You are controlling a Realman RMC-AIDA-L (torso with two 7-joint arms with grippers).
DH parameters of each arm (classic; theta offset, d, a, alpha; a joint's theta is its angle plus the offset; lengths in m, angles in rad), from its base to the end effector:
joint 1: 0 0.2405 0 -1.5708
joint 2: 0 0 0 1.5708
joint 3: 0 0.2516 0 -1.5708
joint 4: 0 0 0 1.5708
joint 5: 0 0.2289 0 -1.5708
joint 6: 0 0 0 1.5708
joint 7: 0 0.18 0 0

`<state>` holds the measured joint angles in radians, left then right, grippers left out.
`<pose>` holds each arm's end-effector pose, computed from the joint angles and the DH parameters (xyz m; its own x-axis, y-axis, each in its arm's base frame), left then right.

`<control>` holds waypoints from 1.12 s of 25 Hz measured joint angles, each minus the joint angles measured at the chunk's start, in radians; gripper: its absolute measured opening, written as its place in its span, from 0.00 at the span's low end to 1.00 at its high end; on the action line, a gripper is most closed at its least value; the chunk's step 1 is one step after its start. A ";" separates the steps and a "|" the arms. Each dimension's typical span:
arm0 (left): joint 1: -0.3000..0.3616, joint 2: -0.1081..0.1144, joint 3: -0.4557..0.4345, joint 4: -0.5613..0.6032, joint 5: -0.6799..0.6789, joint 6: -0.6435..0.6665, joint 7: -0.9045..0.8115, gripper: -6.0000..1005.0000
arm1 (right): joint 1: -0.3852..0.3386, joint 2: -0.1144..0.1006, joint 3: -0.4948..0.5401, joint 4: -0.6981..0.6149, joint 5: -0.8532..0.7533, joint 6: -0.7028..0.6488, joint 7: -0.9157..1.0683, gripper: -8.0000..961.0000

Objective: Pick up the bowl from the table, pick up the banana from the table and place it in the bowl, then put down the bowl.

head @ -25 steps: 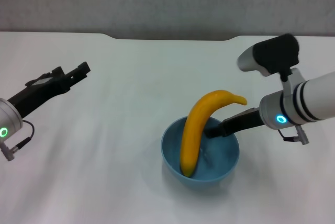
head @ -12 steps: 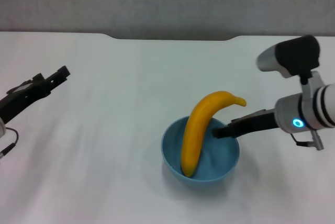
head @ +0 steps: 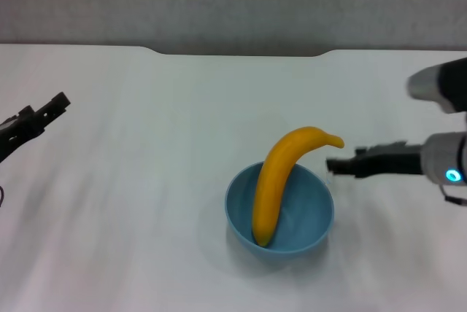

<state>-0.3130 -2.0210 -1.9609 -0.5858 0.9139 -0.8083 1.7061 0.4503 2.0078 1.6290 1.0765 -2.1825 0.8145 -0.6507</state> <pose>-0.3452 0.4071 0.0258 0.2850 0.3247 0.9019 0.9535 -0.1921 -0.2321 0.2389 0.4269 -0.0472 0.6855 -0.6530 -0.3221 -0.7111 -0.5052 -0.4890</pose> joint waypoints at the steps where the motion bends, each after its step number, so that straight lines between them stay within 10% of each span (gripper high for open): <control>1: -0.001 -0.001 -0.006 0.006 -0.001 -0.001 0.006 0.89 | -0.028 0.001 -0.006 0.035 0.004 -0.024 -0.012 0.72; 10: 0.001 -0.009 -0.040 0.022 -0.007 0.007 0.090 0.89 | -0.234 0.003 -0.190 0.176 0.219 -0.376 -0.337 0.71; 28: -0.017 -0.013 -0.065 0.147 -0.099 -0.002 0.295 0.88 | -0.297 -0.003 -0.650 0.076 0.319 -1.194 -0.499 0.71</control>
<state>-0.3299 -2.0344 -2.0261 -0.4388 0.8144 -0.8104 2.0010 0.1534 2.0047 0.9793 1.1529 -1.8631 -0.3794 -1.1499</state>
